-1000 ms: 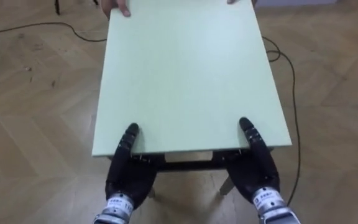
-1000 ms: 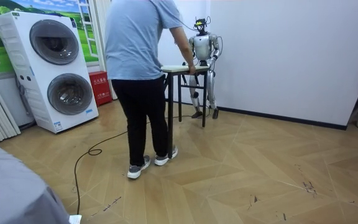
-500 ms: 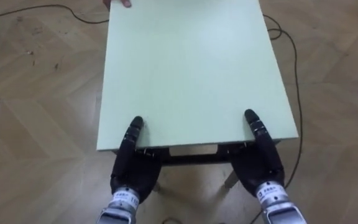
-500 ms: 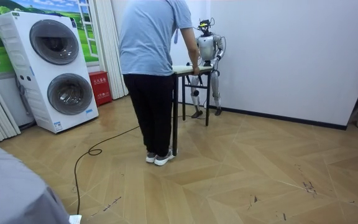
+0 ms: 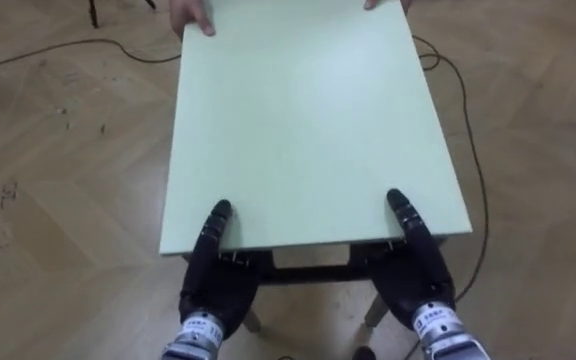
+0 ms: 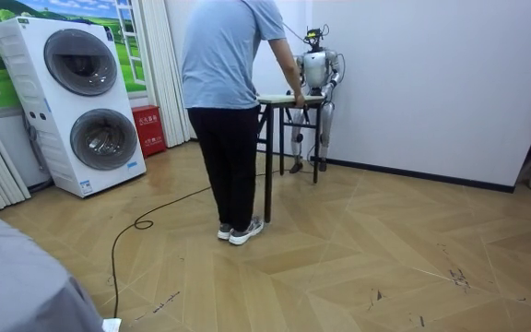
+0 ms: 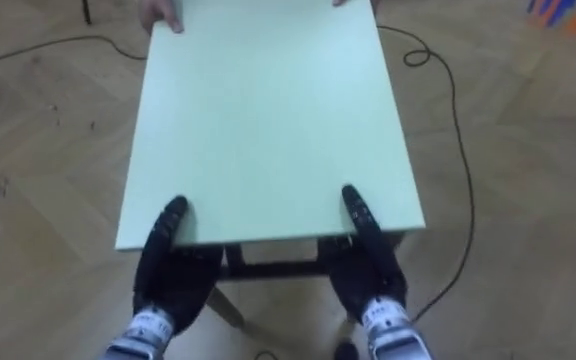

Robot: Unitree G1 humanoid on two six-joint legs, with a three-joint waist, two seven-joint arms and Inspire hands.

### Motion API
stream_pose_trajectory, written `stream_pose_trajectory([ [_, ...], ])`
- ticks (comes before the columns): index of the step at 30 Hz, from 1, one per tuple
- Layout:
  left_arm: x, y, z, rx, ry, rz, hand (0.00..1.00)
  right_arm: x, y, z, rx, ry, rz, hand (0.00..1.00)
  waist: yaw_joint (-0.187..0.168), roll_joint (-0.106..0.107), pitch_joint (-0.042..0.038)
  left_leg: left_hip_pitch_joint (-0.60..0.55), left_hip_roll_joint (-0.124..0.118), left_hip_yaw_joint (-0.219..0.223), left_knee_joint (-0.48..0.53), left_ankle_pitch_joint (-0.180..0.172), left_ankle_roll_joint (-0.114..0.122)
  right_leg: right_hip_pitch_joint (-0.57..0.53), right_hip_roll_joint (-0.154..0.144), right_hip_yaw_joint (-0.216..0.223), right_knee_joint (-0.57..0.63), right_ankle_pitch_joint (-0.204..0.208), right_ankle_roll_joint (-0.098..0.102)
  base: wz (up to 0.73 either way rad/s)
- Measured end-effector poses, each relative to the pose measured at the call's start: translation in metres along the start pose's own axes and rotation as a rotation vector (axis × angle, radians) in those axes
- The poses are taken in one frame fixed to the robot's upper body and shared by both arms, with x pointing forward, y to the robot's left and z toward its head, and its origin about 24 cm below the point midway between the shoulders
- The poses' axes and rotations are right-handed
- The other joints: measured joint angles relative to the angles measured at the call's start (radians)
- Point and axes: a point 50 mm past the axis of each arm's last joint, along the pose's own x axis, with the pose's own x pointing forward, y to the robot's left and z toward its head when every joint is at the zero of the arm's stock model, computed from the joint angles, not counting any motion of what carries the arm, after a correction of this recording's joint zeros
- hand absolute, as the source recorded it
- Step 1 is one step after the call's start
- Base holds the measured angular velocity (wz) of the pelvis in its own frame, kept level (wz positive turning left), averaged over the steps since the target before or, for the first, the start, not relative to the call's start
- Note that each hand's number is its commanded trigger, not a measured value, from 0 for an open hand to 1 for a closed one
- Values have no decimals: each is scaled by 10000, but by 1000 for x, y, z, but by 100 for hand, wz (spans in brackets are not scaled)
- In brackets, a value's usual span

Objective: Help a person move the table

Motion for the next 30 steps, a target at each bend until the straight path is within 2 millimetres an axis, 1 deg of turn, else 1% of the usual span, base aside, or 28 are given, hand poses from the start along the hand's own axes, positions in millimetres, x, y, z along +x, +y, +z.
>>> stream_pose_trajectory([
  [1,0,0,1,43,14,-26,100,0,0,-1,67,-3,17,100,255,-17,2,45,-16,98,-25,49,-62,286,104,165,-171,-392,-42,-17],
  [2,0,0,1,33,2,-28,100,0,1,-2,70,0,24,100,406,-17,8,89,-7,154,-14,70,-100,286,233,199,-278,-337,-129,-40],
  [3,0,0,1,6,-2,-2,100,-1,0,-5,71,81,-24,100,593,-9,9,206,-7,136,-89,113,-167,398,413,199,-522,-261,-213,-37],
  [4,-1,2,2,12,-22,47,100,-1,-2,-7,137,133,-117,100,742,12,12,367,114,144,-298,176,-258,649,654,160,-924,-105,-272,-26],
  [5,-2,2,2,55,-17,66,100,-1,-4,-7,183,154,-168,100,785,21,15,417,215,144,-400,204,-294,783,800,135,-1171,8,-318,-17],
  [6,-2,3,5,143,-42,99,100,-2,-4,-9,262,215,-193,100,815,37,11,405,398,158,-535,269,-361,991,1065,98,-1679,281,-372,-8],
  [7,-3,3,8,231,-89,89,100,-1,-3,-12,270,260,-151,100,824,40,9,395,529,156,-607,303,-382,1134,1252,115,-2112,451,-364,-5],
  [9,-5,2,10,276,-119,47,100,-1,-2,-13,271,248,-96,100,825,42,5,364,634,187,-613,309,-390,1229,1397,116,-2435,654,-402,-8],
  [12,-10,1,12,199,-262,11,100,-2,1,-15,311,294,19,100,835,38,2,321,664,194,-562,312,-392,1225,1465,175,-2579,704,-403,-11],
  [13,-10,2,12,199,-285,27,100,-2,1,-16,376,311,30,100,938,35,1,320,673,155,-470,312,-392,1265,1487,207,-2627,704,-403,-15],
  [17,-11,3,12,186,-327,35,100,-2,1,-16,380,293,55,100,1122,12,-6,247,748,99,-134,310,-395,1378,1534,200,-2701,692,-416,-4],
  [19,-12,3,13,185,-330,42,100,-2,1,-16,412,312,50,100,1353,10,-7,283,840,74,-79,306,-401,1544,1635,174,-2905,719,-456,0],
  [20,-12,3,13,182,-342,49,100,-2,1,-16,405,316,58,100,1391,11,-7,282,852,37,-77,306,-402,1561,1646,166,-2922,719,-456,7],
  [22,-12,4,14,199,-363,55,100,-2,2,-16,334,317,79,100,1480,14,-7,281,908,-90,-86,306,-402,1686,1656,-33,-3031,719,-458,20],
  [23,-12,3,14,197,-371,34,100,-1,2,-16,279,320,107,100,1489,14,-7,258,922,-112,-94,306,-402,1700,1647,-101,-3038,719,-458,32],
  [25,-12,1,14,192,-387,-61,100,-1,5,-15,196,294,219,100,1462,16,-6,223,943,-283,-294,314,-415,1730,1588,-384,-3057,714,-463,40],
  [27,-12,0,13,131,-409,-103,100,-3,5,-15,184,297,263,100,1428,18,-5,224,911,-474,-412,368,-503,1834,1500,-598,-3129,712,-461,43],
  [30,-12,-1,12,108,-400,-143,100,-3,6,-14,204,252,290,100,1463,38,4,207,826,-705,-574,380,-502,1916,1368,-853,-3174,702,-445,35],
])
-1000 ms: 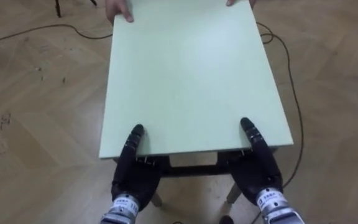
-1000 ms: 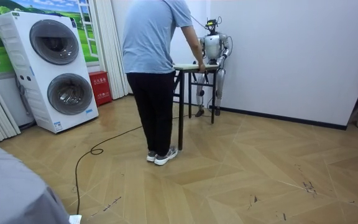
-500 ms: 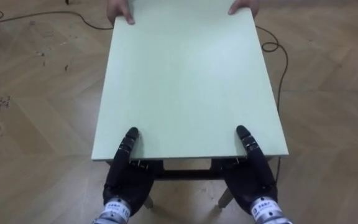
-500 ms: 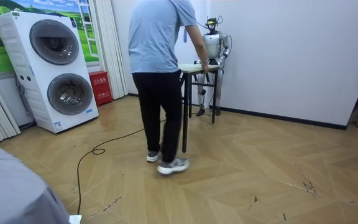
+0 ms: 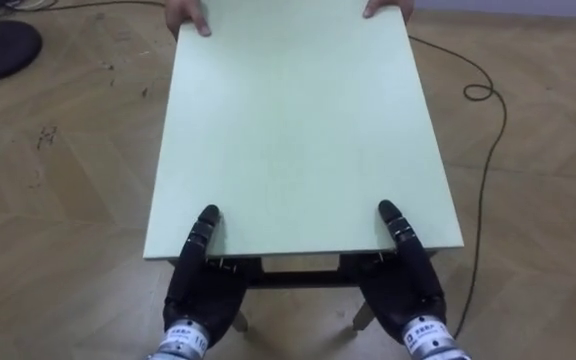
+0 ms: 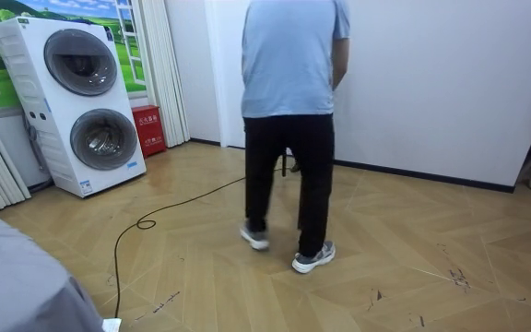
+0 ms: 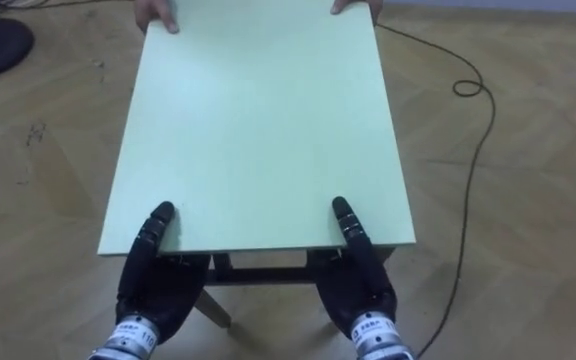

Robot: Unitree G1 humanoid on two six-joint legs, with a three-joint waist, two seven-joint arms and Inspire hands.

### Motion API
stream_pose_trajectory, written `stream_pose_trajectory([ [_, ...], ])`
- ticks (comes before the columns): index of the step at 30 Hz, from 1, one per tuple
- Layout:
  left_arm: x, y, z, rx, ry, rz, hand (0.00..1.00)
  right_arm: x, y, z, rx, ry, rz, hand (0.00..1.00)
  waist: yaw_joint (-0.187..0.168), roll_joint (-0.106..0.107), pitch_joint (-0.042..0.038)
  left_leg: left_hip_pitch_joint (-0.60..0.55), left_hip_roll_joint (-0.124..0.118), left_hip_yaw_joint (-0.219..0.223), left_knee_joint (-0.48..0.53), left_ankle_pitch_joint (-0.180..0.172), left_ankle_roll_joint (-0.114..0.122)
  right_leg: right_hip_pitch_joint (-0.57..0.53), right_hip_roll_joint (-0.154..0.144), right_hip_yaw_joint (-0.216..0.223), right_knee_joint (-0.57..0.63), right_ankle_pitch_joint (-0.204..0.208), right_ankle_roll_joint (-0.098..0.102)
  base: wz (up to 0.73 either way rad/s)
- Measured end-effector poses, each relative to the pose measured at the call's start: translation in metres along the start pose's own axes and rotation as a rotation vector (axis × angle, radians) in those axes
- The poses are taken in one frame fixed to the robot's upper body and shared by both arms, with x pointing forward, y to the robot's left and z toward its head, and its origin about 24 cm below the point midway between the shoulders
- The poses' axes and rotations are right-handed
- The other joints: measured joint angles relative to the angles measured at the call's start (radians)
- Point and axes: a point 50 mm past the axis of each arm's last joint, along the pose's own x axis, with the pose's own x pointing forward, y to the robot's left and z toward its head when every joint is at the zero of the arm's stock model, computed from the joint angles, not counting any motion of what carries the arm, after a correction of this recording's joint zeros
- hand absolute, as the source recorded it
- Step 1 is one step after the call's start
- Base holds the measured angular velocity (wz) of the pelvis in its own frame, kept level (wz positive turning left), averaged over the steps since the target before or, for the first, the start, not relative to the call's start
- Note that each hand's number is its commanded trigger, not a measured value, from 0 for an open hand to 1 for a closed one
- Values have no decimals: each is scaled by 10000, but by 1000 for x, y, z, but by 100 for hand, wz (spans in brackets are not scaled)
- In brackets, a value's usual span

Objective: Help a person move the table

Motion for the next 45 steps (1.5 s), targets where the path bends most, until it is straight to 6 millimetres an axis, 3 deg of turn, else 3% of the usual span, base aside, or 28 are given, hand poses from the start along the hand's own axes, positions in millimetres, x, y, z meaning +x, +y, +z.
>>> stream_pose_trajectory([
  [5,0,-1,-2,-16,-130,-23,100,2,3,4,-238,27,122,100,101,-5,-1,-196,-339,-193,98,98,169,-217,-501,-218,563,-171,228,26],
  [8,0,-1,-2,-54,-150,-35,100,3,4,4,-271,33,136,100,188,-32,12,-355,-747,-197,254,161,283,-641,-1065,-209,1419,-470,401,22],
  [10,-1,0,-2,-74,-138,-15,100,3,4,3,-243,33,66,100,101,-102,55,-427,-1065,-452,322,172,448,-835,-1573,-179,2217,-719,579,45],
  [12,-1,0,-2,-37,-149,-12,100,3,3,3,-243,69,59,100,-18,-126,67,-579,-1139,-585,478,116,588,-934,-1747,52,2569,-776,665,67],
  [16,-1,0,-2,121,-82,-8,100,0,-1,3,-265,2,-97,100,-250,-155,81,-919,-1387,-1720,848,126,694,-221,-1547,1160,1640,-933,960,78],
  [19,-2,1,-2,239,-76,10,100,-2,-3,2,-176,-7,-164,100,-427,-112,84,-1092,-1425,-2383,990,198,652,378,-1213,1370,843,-916,1120,80],
  [23,-6,5,-3,145,-99,168,100,-2,-4,1,-240,39,-222,100,-140,-116,78,-943,-1331,-2728,863,291,523,816,-912,1657,321,-914,1119,34],
  [25,-7,4,-3,53,-160,110,100,0,-1,3,-340,56,-90,100,68,-134,69,-1028,-1234,-2731,780,340,445,820,-849,1590,266,-915,1115,18],
  [30,-13,5,-2,18,-326,116,100,0,1,-1,-434,277,10,100,155,-151,60,-1067,-1108,-2808,770,399,352,1182,-727,1573,-64,-993,997,35],
  [36,-16,8,2,35,-432,240,100,-1,0,-5,-465,350,-14,100,551,-210,64,-1092,-1046,-3380,625,547,111,1619,-631,996,-474,-1078,862,34],
  [39,-16,8,2,9,-361,242,100,-1,0,-5,-459,282,-20,100,395,-220,61,-1336,-1021,-3406,558,697,16,1837,-627,291,-642,-1124,785,79],
  [45,-16,8,0,3,-297,238,100,-1,-1,-4,-460,264,-32,100,32,-295,49,-1703,-1076,-3223,592,1006,-64,2273,-633,-331,-527,-1455,716,92],
])
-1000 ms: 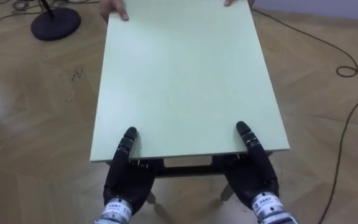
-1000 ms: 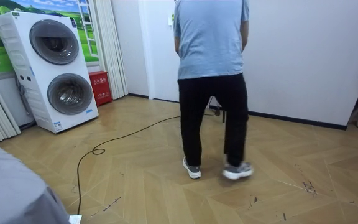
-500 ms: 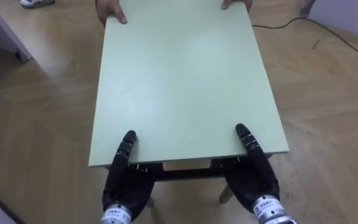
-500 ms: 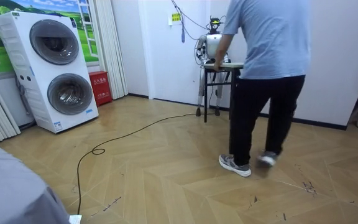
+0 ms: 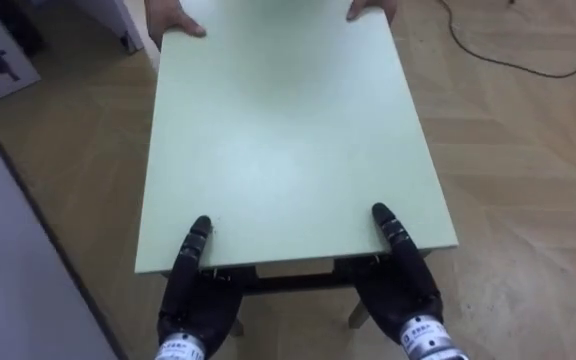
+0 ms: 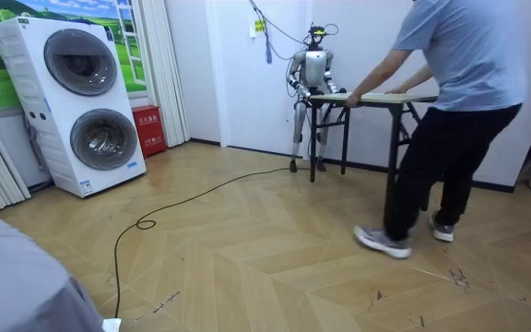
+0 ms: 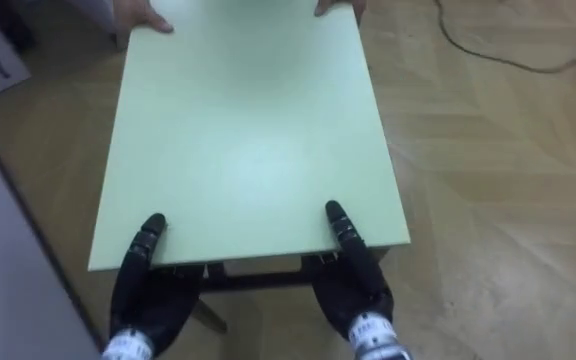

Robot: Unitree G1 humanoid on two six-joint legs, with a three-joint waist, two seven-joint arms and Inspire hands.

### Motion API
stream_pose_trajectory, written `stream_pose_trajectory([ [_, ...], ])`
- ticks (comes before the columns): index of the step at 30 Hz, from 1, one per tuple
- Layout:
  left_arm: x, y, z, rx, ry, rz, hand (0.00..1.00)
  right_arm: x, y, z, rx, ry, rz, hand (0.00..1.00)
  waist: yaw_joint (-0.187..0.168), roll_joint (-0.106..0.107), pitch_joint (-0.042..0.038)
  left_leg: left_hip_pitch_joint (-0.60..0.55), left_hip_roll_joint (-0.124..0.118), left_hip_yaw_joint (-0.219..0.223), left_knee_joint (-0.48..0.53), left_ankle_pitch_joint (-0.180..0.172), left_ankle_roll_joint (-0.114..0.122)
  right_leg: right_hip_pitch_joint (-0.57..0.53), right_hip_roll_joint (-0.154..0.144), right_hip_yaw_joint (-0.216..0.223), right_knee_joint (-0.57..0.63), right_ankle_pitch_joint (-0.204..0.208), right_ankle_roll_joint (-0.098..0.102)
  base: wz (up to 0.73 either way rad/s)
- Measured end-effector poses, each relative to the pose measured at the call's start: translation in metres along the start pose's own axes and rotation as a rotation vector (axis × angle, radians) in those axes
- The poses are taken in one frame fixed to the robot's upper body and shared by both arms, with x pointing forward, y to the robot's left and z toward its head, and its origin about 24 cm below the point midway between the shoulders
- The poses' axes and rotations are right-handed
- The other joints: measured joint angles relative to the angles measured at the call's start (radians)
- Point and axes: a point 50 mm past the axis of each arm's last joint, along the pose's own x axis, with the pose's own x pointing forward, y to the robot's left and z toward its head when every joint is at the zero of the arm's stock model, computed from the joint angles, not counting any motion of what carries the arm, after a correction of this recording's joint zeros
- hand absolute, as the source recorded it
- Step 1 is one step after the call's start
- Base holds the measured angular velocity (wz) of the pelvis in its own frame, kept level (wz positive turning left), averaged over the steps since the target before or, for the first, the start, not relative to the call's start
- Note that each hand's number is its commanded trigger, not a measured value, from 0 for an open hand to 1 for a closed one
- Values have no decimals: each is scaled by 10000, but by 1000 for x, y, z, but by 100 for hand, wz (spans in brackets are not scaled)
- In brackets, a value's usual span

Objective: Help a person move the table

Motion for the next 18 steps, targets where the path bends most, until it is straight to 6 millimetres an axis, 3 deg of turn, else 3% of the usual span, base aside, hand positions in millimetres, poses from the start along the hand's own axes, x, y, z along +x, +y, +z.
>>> stream_pose_trajectory([
  [2,0,0,0,-18,-6,-11,100,0,0,1,-5,-18,8,100,-59,-8,1,-71,15,381,4,105,19,76,0,-215,82,-88,-24,82],
  [5,0,0,0,0,0,1,100,-1,-2,1,19,22,-46,100,-88,-5,1,-143,19,522,143,131,18,92,3,-172,655,-315,-78,72],
  [7,0,0,-1,15,44,10,100,-1,-2,1,25,15,-83,100,-220,54,13,-255,131,958,205,203,82,-62,-3,-327,1369,-361,-85,73],
  [8,0,0,-2,-10,70,10,100,-2,-3,2,27,0,-93,100,-208,82,26,-254,190,883,219,219,82,-263,-11,-268,1737,-396,-92,58],
  [9,0,1,-4,-31,108,30,100,-1,-2,2,-28,54,-83,100,-175,113,23,-378,259,491,333,229,74,-579,111,190,1558,-805,-247,43],
  [10,1,-1,-2,-146,15,-2,100,2,2,3,-171,98,67,100,-167,93,12,-661,130,362,450,252,33,-1021,219,478,525,-705,-346,56],
  [11,2,-1,-2,-238,22,13,100,2,3,4,-205,43,70,100,-266,233,1,-785,85,280,528,266,-11,-1147,232,475,686,-462,-370,65],
  [12,2,-1,-3,-316,42,28,100,3,4,7,-319,6,98,100,-297,318,-39,-901,100,760,444,335,-18,-1126,95,169,692,-421,-369,70],
  [13,2,-1,-5,-398,51,42,100,5,5,9,-362,33,16,100,-322,339,-37,-910,281,1738,293,483,85,-1009,60,-10,680,-418,-374,63],
  [15,2,0,-6,-439,-16,102,100,5,5,8,-399,47,18,100,-344,316,-28,-817,409,2586,54,672,210,-929,19,-208,609,-420,-371,55],
  [18,1,1,-6,-467,-83,198,100,5,5,7,-450,92,-65,100,-8,299,-16,-765,329,2652,-88,733,267,-855,-9,-238,514,-437,-343,20],
])
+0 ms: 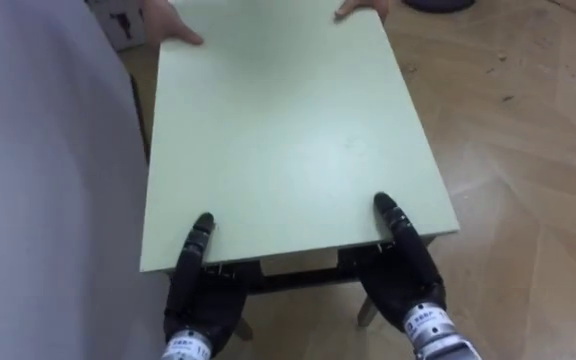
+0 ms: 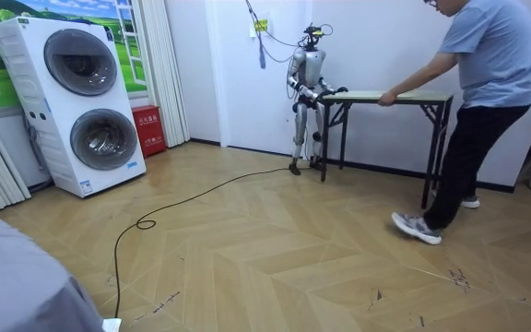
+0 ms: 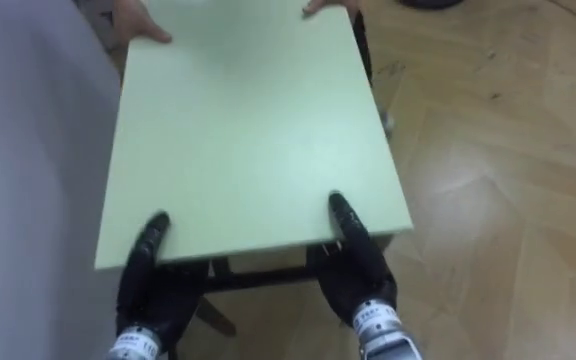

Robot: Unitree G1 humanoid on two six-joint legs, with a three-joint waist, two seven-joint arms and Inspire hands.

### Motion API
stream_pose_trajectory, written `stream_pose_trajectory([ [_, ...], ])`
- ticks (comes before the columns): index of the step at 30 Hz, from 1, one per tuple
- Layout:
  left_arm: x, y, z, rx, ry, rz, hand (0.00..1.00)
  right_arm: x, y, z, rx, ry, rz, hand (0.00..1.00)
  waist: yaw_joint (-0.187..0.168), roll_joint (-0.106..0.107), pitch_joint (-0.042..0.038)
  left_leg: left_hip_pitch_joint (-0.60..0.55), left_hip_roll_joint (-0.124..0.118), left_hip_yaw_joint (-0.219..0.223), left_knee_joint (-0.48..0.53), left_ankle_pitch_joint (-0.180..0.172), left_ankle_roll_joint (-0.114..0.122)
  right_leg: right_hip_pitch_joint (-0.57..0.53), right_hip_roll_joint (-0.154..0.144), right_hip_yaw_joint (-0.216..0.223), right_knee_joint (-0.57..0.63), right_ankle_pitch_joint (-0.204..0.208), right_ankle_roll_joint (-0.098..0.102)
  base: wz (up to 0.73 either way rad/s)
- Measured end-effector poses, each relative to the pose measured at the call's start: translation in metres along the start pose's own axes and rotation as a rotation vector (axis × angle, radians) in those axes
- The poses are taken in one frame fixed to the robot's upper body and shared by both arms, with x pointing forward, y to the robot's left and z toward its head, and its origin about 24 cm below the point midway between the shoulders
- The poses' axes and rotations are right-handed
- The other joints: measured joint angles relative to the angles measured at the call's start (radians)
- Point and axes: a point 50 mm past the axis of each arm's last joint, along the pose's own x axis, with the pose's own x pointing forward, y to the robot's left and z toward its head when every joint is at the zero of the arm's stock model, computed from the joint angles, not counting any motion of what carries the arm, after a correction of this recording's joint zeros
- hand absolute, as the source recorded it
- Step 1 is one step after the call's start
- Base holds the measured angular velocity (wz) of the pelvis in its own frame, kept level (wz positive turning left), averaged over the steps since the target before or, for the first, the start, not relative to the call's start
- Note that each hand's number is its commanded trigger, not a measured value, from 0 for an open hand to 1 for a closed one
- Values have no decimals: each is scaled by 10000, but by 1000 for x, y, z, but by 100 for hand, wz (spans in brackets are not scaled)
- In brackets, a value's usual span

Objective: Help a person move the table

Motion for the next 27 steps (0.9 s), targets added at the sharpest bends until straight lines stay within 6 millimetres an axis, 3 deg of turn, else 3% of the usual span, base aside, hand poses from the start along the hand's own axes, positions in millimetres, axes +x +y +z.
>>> stream_pose_trajectory([
  [2,0,0,1,32,-29,-7,100,1,1,-1,41,28,18,100,108,11,0,-109,-72,36,48,-33,78,-21,-170,-168,77,-27,46,26],
  [4,1,-1,1,-9,-86,-43,100,1,2,-1,41,3,59,100,112,26,0,-311,-176,183,274,-158,279,-127,-325,-261,543,-135,226,34],
  [6,1,-1,0,13,-46,-35,100,0,0,-1,50,-16,-3,100,46,34,4,-274,-296,108,371,-260,438,-229,-480,-125,1171,-158,264,46],
  [8,1,0,-1,21,23,11,100,-1,-2,0,83,-64,-92,100,-202,56,18,-239,-494,-425,510,-335,588,-689,-623,421,2174,-345,422,66],
  [9,1,0,-4,19,125,18,100,-2,-2,-1,100,-73,-105,100,-441,61,22,-247,-643,-783,577,-364,638,-861,-454,972,1985,-656,387,89],
  [10,1,0,-4,47,140,-1,100,-2,-2,-2,141,-77,-108,100,-716,33,14,-250,-830,-1091,575,-341,688,-1025,-309,1327,1354,-713,333,93],
  [11,2,-1,-4,70,162,-16,100,-2,-2,-2,168,-87,-111,100,-783,-8,18,-246,-949,-1187,577,-330,706,-1140,-263,1493,1066,-651,323,95],
  [12,3,-1,-5,129,268,-3,100,-2,-4,0,180,-163,-166,100,-944,-43,37,-200,-1106,-1311,570,-318,734,-1330,-170,1793,911,-140,279,73],
  [15,4,0,-3,196,207,35,100,-2,-5,1,255,-184,-224,100,-900,-65,35,36,-1130,-1246,278,-315,736,-936,-139,1683,688,-100,246,30],
  [19,3,1,-1,260,208,133,100,-2,-6,-1,370,-91,-370,100,-703,-296,113,546,-1090,-1096,-194,-314,735,-365,-92,1728,127,-41,253,1],
  [24,3,2,2,360,155,177,100,-2,-8,-3,421,35,-453,100,-720,-596,104,669,-1035,-1046,-300,-314,735,4,13,1753,-514,204,253,4],
  [27,3,2,2,445,198,185,100,-3,-10,-3,475,46,-459,100,-714,-620,103,716,-1038,-987,-316,-316,734,76,14,1813,-574,238,243,0],
])
